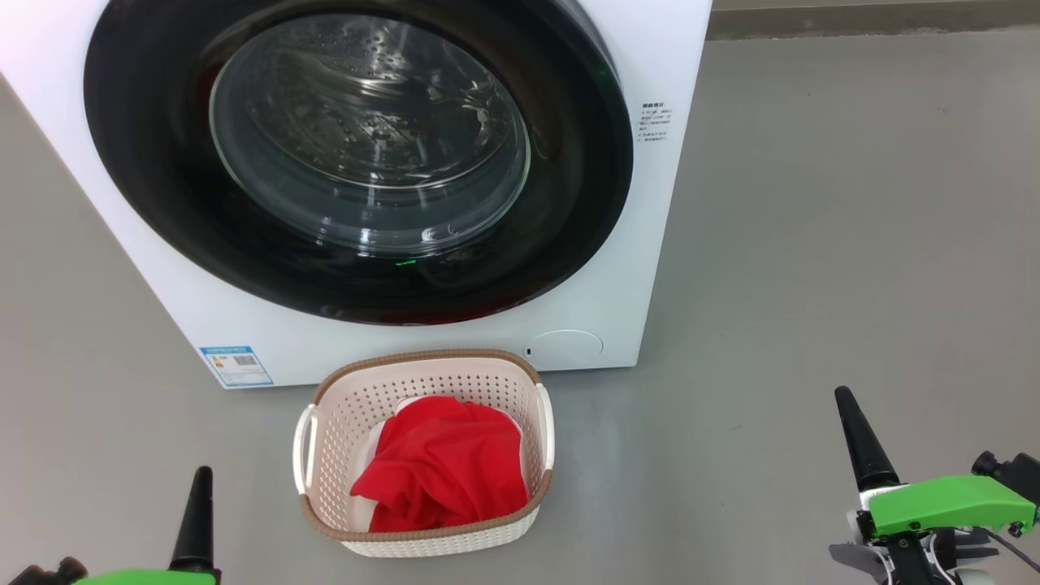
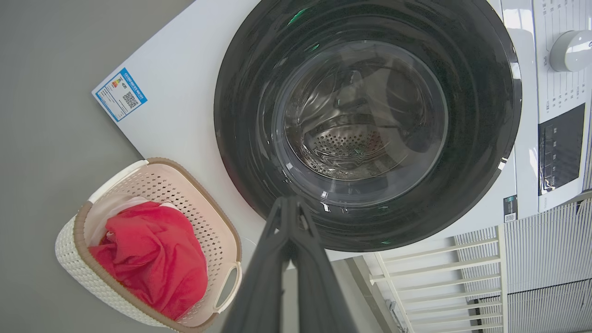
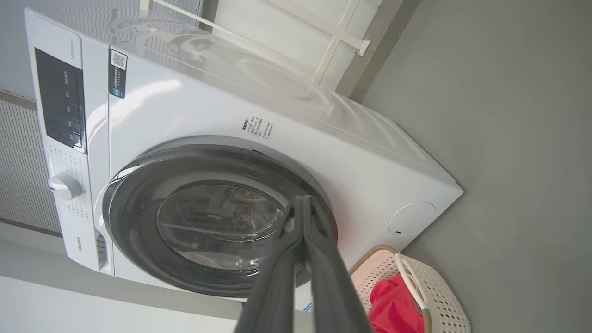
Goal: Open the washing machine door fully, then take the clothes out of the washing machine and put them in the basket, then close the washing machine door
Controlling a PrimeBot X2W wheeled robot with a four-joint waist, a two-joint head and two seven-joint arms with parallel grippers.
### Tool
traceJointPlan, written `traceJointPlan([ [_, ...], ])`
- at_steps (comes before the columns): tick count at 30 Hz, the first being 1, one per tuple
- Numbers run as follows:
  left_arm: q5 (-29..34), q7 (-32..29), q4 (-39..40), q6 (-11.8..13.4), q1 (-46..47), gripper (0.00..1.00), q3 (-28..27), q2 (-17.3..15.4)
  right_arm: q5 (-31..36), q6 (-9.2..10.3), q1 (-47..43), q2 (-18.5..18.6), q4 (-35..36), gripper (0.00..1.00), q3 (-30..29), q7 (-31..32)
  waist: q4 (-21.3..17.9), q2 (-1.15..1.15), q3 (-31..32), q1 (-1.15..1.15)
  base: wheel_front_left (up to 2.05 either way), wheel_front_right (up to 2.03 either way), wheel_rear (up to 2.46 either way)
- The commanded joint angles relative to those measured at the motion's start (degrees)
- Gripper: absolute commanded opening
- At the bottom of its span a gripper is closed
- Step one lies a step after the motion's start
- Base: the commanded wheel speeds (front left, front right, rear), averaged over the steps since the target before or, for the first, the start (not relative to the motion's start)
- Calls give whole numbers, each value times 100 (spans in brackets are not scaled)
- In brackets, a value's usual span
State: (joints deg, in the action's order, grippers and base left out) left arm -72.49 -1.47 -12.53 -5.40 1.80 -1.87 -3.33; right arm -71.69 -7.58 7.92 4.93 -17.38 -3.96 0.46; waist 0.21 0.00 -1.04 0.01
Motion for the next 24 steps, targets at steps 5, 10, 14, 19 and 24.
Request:
traceJointPlan([
  [5,-354,-85,72,-106,280,0,-211,-43,-351,5,-30,-23,200,0,25,98,-3,0,12,0,0,0,0],
  [10,-622,-155,34,-123,307,0,-254,-29,-633,6,-54,-54,223,0,-23,183,-6,0,24,0,0,0,0],
  [14,-837,-211,4,-137,328,0,-288,-17,-858,6,-73,-78,241,0,-61,251,-8,0,34,0,0,0,0],
  [19,-1105,-281,-34,-154,355,0,-331,-3,-1139,7,-97,-108,263,0,-109,336,-11,0,47,0,0,0,0],
  [24,-1373,-351,-71,-171,381,0,-374,12,-1421,7,-120,-138,285,0,-157,421,-14,0,59,0,0,0,0],
])
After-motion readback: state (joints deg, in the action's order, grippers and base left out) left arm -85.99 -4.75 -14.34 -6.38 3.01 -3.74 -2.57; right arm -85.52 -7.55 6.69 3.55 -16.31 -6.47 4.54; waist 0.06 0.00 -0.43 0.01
